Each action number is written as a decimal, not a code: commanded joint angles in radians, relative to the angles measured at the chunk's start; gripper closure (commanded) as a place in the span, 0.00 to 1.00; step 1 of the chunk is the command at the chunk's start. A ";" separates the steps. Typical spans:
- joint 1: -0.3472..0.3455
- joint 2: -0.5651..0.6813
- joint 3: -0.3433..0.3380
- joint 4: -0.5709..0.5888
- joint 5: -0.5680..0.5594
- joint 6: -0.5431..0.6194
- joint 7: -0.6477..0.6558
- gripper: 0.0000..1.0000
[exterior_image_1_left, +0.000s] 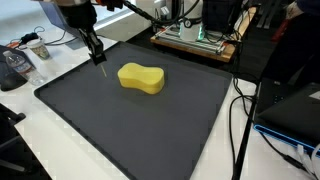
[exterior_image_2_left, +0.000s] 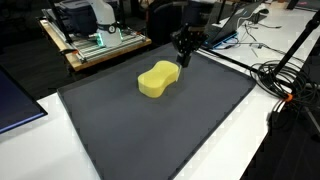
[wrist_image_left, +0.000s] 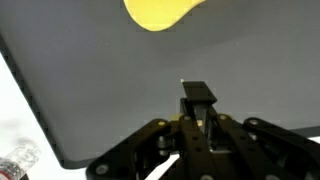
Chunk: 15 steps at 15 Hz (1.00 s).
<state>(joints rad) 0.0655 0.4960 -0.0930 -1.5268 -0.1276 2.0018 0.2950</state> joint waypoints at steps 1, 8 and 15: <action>0.055 -0.032 -0.013 -0.042 -0.095 0.018 0.102 0.97; 0.110 -0.168 0.007 -0.193 -0.114 0.049 0.268 0.97; 0.106 -0.399 0.046 -0.458 -0.125 0.177 0.411 0.97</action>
<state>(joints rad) 0.1805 0.2264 -0.0667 -1.8220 -0.2272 2.1029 0.6354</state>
